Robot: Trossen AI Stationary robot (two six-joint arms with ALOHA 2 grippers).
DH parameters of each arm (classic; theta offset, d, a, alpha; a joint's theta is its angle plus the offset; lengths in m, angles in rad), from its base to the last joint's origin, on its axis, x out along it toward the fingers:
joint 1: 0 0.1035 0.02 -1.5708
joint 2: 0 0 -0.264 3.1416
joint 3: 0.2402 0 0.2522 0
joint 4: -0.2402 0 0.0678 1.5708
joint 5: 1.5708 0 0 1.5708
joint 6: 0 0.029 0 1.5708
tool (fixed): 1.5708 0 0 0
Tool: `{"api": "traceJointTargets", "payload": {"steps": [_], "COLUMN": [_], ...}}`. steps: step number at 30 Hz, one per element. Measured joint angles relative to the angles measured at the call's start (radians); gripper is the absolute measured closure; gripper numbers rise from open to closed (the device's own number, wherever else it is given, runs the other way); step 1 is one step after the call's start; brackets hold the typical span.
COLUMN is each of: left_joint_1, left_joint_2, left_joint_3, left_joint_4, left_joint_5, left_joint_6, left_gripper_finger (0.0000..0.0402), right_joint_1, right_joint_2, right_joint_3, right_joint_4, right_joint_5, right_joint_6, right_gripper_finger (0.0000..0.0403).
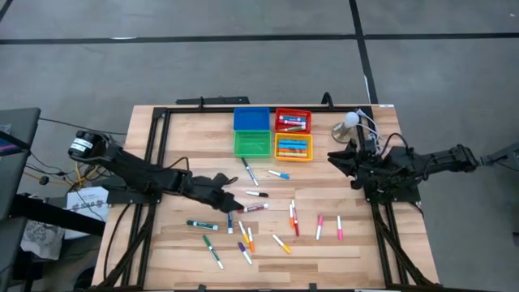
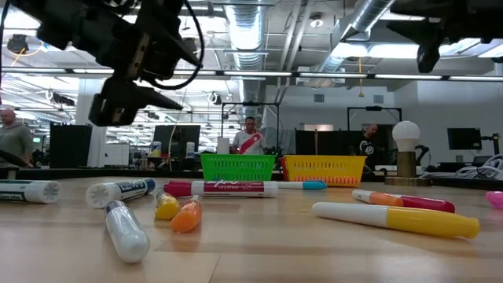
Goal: Pick & Place Markers
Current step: Put the large dark blue marker pen into the red bin
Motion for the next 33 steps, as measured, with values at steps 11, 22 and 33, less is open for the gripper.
{"api": "traceJointTargets", "payload": {"steps": [11,22,33], "left_joint_1": [-0.076,-0.08,-0.135], "left_joint_2": [-0.254,-0.087,0.17], "left_joint_3": [0.002,0.242,0.411], "left_joint_4": [-0.345,-0.557,-0.792], "left_joint_5": [-0.239,-0.325,-0.247], "left_joint_6": [-0.18,-0.228,-0.446], "left_gripper_finger": [0.016,0.016,0.016], "right_joint_1": [0.077,0.127,0.127], "right_joint_2": [0.005,0.012,0.012], "right_joint_3": [0.0,0.0,0.0], "right_joint_4": [-0.076,-0.063,-0.055], "right_joint_5": [0.011,0.014,0.014], "right_joint_6": [-0.055,-0.102,-0.113], "right_gripper_finger": [0.0303,0.0303,0.0303]}}
